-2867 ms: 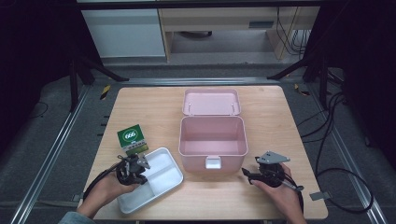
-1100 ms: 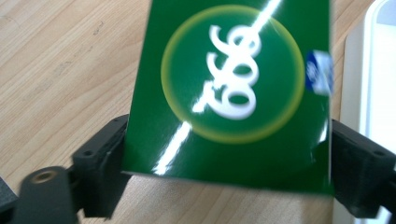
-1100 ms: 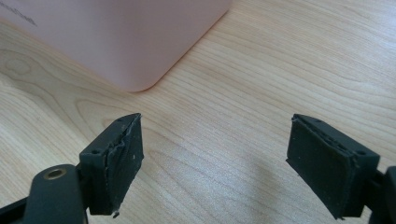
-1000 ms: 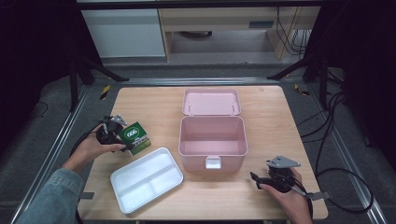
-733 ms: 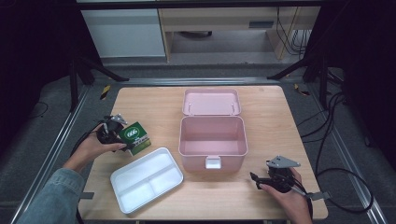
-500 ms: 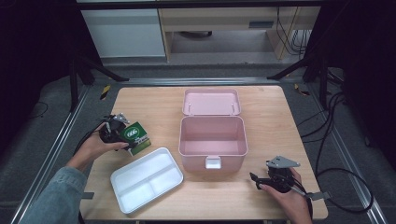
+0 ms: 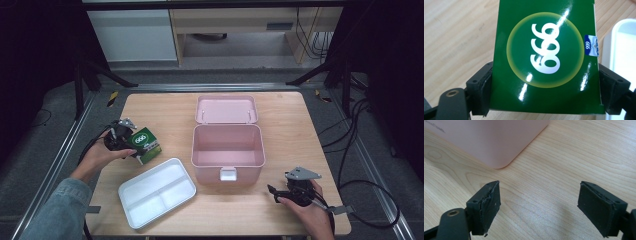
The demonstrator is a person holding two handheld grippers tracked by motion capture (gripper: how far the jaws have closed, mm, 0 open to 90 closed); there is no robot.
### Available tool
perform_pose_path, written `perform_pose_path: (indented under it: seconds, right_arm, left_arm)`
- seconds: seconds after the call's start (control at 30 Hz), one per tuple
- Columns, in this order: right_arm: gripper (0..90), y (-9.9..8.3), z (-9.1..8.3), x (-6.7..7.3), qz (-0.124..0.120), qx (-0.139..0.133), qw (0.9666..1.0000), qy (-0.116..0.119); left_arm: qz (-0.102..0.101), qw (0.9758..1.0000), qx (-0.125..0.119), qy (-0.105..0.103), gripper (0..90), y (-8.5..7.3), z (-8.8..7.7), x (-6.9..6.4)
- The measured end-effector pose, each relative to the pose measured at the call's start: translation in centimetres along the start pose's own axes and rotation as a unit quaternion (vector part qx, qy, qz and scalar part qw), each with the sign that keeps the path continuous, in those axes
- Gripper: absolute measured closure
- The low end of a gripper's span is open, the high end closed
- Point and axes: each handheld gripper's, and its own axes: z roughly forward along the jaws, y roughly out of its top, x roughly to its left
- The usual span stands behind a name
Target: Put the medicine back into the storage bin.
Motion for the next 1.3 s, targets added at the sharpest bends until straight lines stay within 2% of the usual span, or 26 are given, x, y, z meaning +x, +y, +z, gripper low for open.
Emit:
perform_pose_path:
  seconds: [0.13, 0.2, 0.37, 0.4, 0.47, 0.5, 0.63, 0.7, 0.73, 0.8, 0.93, 1.03, 1.3]
  right_arm:
    - [18.5, 0.0, 0.1, 0.1, -0.001, 0.002, 1.0, -0.001]
    - [18.6, 0.0, 0.1, 0.1, -0.001, 0.0, 1.0, 0.0]
    - [18.6, 0.0, 0.1, 0.0, 0.0, 0.001, 1.0, 0.0]
    - [18.6, 0.0, 0.0, 0.0, 0.0, 0.0, 1.0, 0.0]
    - [18.6, 0.0, 0.0, 0.0, 0.001, 0.0, 1.0, 0.0]
    - [18.6, 0.0, 0.0, 0.0, 0.0, 0.001, 1.0, 0.0]
    - [18.7, 0.0, 0.1, 0.0, 0.0, 0.001, 1.0, -0.001]
    - [18.7, 0.0, 0.1, 0.0, -0.001, 0.002, 1.0, -0.001]
    - [18.7, 0.1, 0.1, 0.0, -0.001, 0.002, 1.0, -0.001]
    - [18.7, 0.0, 0.1, 0.0, -0.001, 0.003, 1.0, -0.001]
    - [18.7, 0.0, 0.2, 0.0, 0.001, 0.006, 1.0, -0.002]
    - [18.6, 0.0, 0.2, -0.1, 0.004, 0.006, 1.0, -0.004]
    - [18.6, 0.0, 0.2, -0.2, 0.003, 0.004, 1.0, -0.003]
  left_arm:
    - [0.016, 0.9998, 0.01, 0.007, 16.0, 0.8, -0.5, -0.3]
    - [0.028, 0.9995, 0.014, 0.009, 16.0, 1.7, -1.1, -0.6]
    - [0.044, 0.9988, 0.016, 0.015, 16.1, 2.9, -2.1, -0.8]
    - [0.054, 0.9982, 0.018, 0.017, 16.1, 3.5, -2.7, -0.9]
    - [0.06, 0.9979, 0.019, 0.017, 16.1, 3.9, -3.0, -1.0]
    - [0.06, 0.9981, 0.01, 0.008, 16.1, 4.3, -3.6, -1.1]
    - [0.072, 0.9973, 0.004, 0.013, 16.2, 5.1, -4.5, -1.4]
    - [0.084, 0.9963, 0.005, 0.015, 16.2, 5.9, -5.2, -1.8]
    - [0.084, 0.9963, 0.005, 0.015, 16.2, 5.9, -5.2, -1.8]
    - [0.099, 0.9948, 0.008, 0.019, 16.2, 6.8, -6.0, -2.2]
    - [0.11, 0.9937, 0.002, 0.019, 16.2, 7.8, -6.6, -2.6]
    - [0.126, 0.9918, -0.001, 0.018, 16.2, 9.1, -7.4, -3.2]
    - [0.15, 0.9885, -0.01, 0.014, 16.2, 11.6, -8.4, -4.4]
